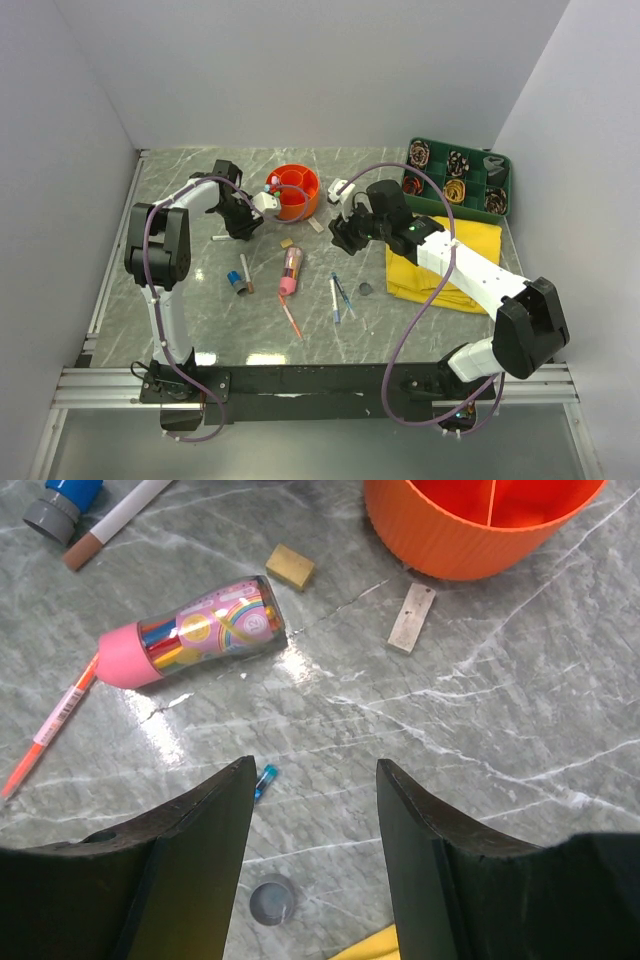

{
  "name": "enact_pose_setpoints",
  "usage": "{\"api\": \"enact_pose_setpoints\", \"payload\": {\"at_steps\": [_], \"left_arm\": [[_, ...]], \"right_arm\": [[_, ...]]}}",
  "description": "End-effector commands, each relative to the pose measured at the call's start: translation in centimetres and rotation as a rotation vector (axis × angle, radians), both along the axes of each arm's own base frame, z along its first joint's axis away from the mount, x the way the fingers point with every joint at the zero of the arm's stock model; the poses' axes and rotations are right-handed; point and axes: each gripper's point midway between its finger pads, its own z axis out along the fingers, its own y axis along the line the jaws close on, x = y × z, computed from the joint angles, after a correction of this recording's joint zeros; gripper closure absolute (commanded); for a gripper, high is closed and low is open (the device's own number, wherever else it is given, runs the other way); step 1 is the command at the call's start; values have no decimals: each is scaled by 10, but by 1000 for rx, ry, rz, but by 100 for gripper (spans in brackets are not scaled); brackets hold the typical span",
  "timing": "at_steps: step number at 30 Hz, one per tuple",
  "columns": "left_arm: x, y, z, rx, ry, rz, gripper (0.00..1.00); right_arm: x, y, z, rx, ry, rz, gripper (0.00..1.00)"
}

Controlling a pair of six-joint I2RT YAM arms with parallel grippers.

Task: Sort the stationery into containers
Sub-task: Pick up the pen from the center of the board, then place the pen in the storage box.

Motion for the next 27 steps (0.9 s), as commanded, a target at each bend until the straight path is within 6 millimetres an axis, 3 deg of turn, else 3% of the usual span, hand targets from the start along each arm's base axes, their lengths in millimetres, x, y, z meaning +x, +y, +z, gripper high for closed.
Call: {"api": "enact_pose_setpoints", "payload": {"at_steps": [1, 2, 6, 9, 11, 13, 15, 18, 21, 23, 25, 26, 27], "left_arm": [[-13, 7, -15, 45, 28, -25, 65], [-16, 7, -18, 49, 42, -25, 68], [-29, 7, -20, 42, 113, -21, 94], [-27, 1, 5, -9, 109, -15, 99], [-14, -6, 34, -60, 49, -15, 99], [-1, -14, 77, -108, -34, -33, 99], [0, -28, 109, -194, -54, -56, 99], [28, -53, 178, -343, -163, -71, 99], [39, -75, 213, -488, -190, -76, 99], [56, -86, 242, -592, -268, -63, 99], [56, -98, 248, -716, -232, -46, 99], [70, -104, 270, -770, -342, -83, 99], [76, -108, 278, -818, -373, -87, 99]], "right_arm": [[14, 4, 14, 21, -46, -6, 41], [14, 4, 14, 21, -46, -8, 41], [17, 6, 14, 21, -41, -10, 41], [22, 6, 17, 18, -51, -13, 41], [24, 8, 21, 22, -61, -14, 42], [27, 9, 23, 24, -67, -18, 42], [30, 10, 24, 23, -69, -21, 42], [33, 11, 25, 19, -69, -21, 43], [37, 11, 27, 7, -71, -23, 43], [39, 10, 27, -1, -73, -31, 43], [43, 10, 32, -1, -83, -37, 43], [44, 9, 31, -7, -83, -42, 43], [45, 9, 32, -7, -86, -43, 43]]}}
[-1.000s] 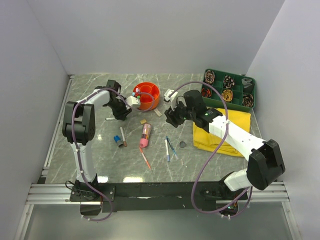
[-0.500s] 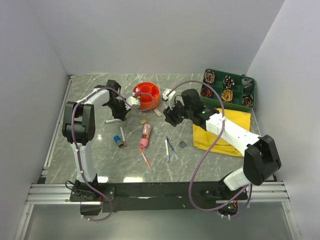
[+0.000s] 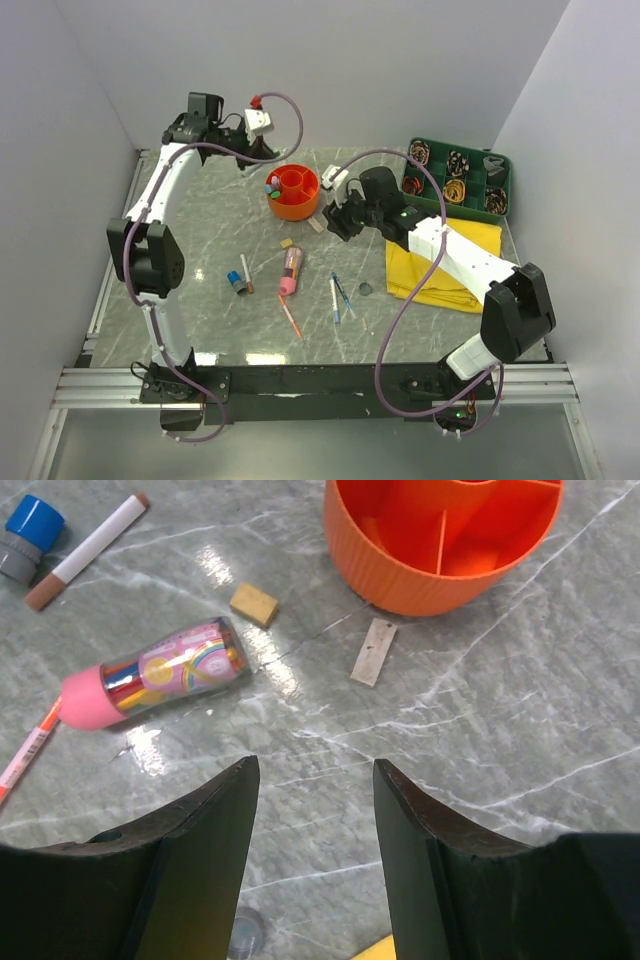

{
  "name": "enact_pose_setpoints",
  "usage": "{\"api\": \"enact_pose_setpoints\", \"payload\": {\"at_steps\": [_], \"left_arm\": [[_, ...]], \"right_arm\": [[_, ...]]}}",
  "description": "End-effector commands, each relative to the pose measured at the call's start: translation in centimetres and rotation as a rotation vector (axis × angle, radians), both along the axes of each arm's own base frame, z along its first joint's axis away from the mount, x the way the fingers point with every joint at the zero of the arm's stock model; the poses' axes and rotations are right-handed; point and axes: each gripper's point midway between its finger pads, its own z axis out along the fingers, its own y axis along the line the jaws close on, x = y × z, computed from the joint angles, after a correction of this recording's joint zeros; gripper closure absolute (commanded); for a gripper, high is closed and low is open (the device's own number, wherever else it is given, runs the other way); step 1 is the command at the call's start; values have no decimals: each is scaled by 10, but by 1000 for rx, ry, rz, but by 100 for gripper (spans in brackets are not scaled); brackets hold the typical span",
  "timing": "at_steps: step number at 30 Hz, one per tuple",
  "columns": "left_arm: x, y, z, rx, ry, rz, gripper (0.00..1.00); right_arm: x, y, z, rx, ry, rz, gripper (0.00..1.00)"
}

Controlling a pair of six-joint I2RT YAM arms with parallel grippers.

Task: Sort the stationery into containers
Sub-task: Place the pen in the storage box.

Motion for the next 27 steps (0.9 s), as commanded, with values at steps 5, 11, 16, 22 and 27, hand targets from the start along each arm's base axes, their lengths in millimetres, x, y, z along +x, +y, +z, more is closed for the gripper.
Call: {"api": "enact_pose_setpoints", "payload": {"at_steps": [5, 11, 16, 22, 27], "left_arm": [[28, -45, 52, -520, -41, -70, 99], [68, -48, 53, -644, -63, -17, 99], [87, -49, 43, -687, -62, 8, 99], [101, -50, 12, -674, -47, 36, 99], [103, -50, -14, -665, -13, 49, 99]], "right_arm": [[16, -4, 20, -8, -59, -30, 43], [16, -4, 15, -12, -39, -35, 43], [18, -5, 10, -23, -28, -37, 43], [21, -5, 6, -30, -15, -40, 43], [24, -6, 2, -35, -3, -44, 43]]}}
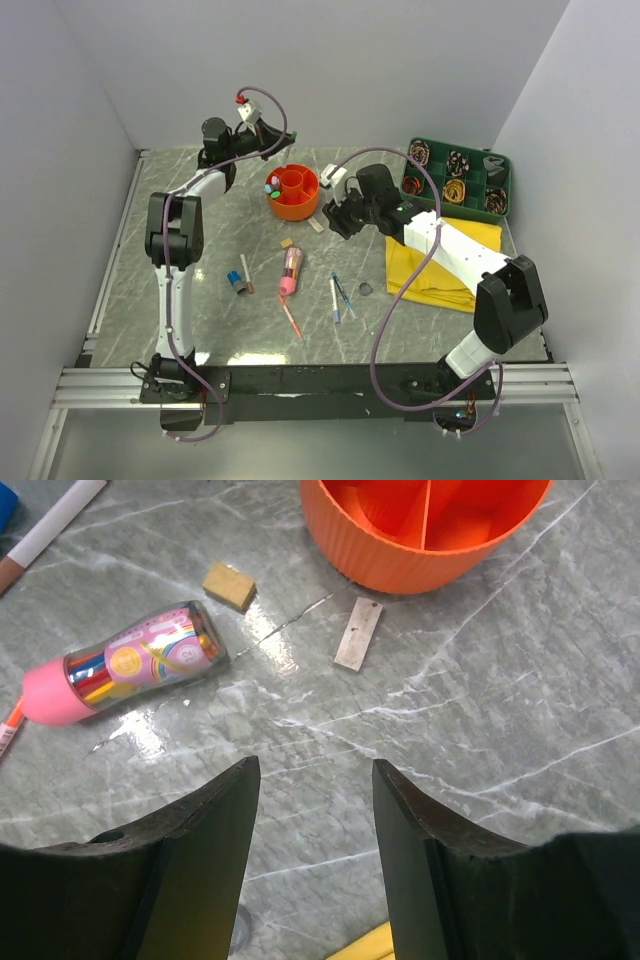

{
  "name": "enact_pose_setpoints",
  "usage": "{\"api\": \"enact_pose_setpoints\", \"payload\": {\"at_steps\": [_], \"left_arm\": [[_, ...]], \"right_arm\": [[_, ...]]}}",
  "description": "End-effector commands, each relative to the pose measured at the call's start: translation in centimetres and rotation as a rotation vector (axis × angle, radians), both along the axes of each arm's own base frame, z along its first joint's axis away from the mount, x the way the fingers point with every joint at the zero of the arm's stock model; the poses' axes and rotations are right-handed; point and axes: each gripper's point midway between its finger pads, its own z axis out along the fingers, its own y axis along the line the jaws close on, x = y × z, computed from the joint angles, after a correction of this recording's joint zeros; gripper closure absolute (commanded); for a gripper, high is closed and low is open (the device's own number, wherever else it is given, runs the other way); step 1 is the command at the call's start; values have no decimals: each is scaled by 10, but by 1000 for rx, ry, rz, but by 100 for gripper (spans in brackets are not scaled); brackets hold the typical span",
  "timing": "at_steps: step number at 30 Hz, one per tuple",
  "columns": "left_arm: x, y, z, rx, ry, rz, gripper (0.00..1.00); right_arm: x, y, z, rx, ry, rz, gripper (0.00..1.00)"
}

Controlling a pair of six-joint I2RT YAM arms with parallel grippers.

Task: Sort the stationery into containers
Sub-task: Place the pen in the storage box, then pick up the pen from the center of the board.

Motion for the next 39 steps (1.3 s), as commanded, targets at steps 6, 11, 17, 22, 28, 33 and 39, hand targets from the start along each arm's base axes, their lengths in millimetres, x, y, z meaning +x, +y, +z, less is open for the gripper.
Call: {"api": "enact_pose_setpoints", "payload": {"at_steps": [6, 11, 17, 22, 28, 33, 39], "left_arm": [[4, 2, -17, -5, -16, 7, 99], [0, 4, -34, 39, -7, 8, 95], [-9, 12, -37, 69, 14, 15, 79], [-12, 21, -26, 98, -10, 30, 49], [-20, 30, 2, 105, -57, 50, 35], [-34, 46, 50, 96, -102, 69, 31], [-103, 67, 48, 350, -160, -34, 29]], "right_arm": [[11, -1, 11, 9, -23, -14, 44], [11, 0, 7, 9, -16, -13, 44], [16, 3, 14, 20, -34, -11, 44], [13, 3, 16, 29, -36, -7, 44], [11, 3, 23, 47, -51, -6, 44], [9, 1, 27, 49, -66, -4, 44], [3, -5, 29, 36, -94, 9, 43]]}}
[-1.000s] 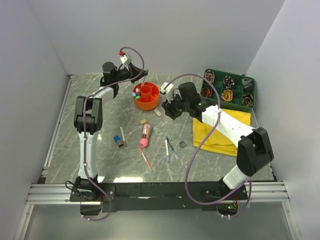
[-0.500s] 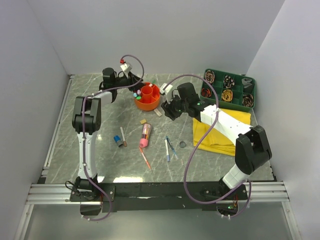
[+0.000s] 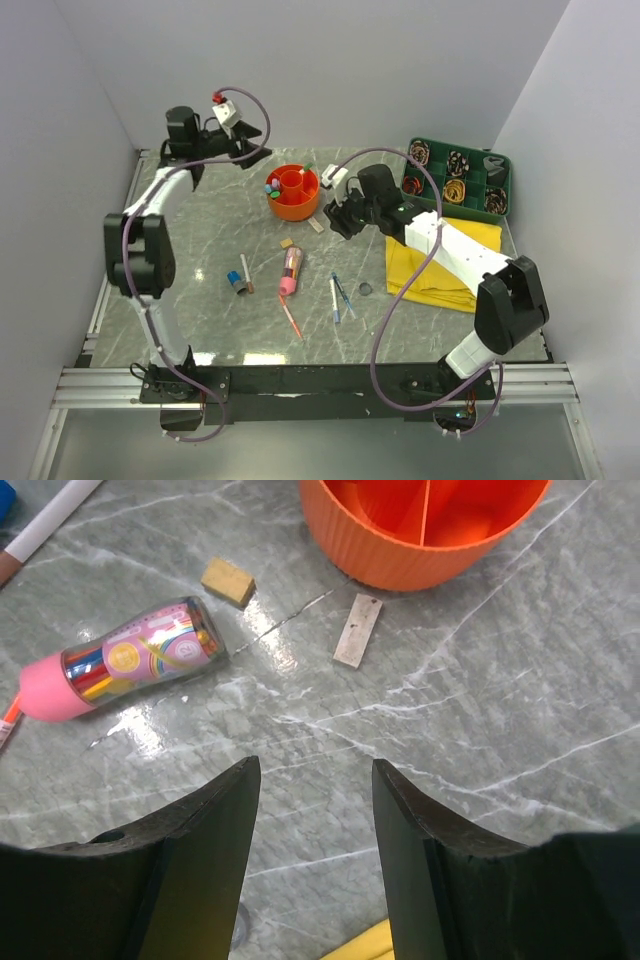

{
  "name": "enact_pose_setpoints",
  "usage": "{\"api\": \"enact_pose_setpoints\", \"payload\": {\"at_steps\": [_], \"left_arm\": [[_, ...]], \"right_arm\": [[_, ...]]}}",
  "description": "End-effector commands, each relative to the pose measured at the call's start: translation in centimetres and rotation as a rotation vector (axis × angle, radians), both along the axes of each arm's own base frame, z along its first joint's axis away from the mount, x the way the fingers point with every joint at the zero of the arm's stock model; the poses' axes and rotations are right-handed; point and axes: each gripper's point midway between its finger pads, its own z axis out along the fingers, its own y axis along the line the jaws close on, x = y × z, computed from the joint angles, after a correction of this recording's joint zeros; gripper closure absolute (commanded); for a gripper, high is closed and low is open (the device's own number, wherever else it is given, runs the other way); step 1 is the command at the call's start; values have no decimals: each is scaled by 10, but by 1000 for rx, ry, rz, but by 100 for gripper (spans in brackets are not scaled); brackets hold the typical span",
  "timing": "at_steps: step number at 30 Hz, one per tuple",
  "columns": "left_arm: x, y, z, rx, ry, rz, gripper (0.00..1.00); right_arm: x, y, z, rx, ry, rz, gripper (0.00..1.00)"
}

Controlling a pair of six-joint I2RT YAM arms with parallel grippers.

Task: Sort the stationery into containers
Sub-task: Pick up the pen from the center of the board.

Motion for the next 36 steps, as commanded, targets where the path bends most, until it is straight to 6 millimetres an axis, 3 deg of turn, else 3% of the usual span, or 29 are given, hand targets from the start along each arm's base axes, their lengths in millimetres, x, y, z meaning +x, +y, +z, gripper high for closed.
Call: {"api": "enact_pose_setpoints", "payload": {"at_steps": [1, 3, 4, 8, 11, 13, 19, 26, 36], "left_arm": [[-83, 16, -11, 289, -32, -160, 28], [-114, 24, -28, 417, -18, -214, 28], [-149, 30, -48, 494, 24, -312, 29], [-213, 52, -78, 681, -5, -509, 31], [-231, 61, -98, 818, -141, -623, 31], [-236, 67, -114, 911, -207, -704, 33], [-233, 53, -149, 978, -318, -872, 40], [-238, 51, -184, 1031, -287, -1024, 47], [-231, 50, -212, 1077, -273, -1084, 53]], "right_arm": [[1, -3, 33, 39, -110, 14, 43], [-3, -5, 31, 36, -113, 21, 44], [-4, -7, 32, 35, -121, 25, 43], [-12, -11, 28, 26, -122, 36, 44], [-18, -12, 25, 27, -110, 48, 44], [-20, -12, 25, 31, -110, 48, 44], [-27, -18, 23, 28, -115, 48, 44], [-41, -30, 19, 17, -125, 37, 44], [-49, -41, 12, 11, -120, 20, 44]]}}
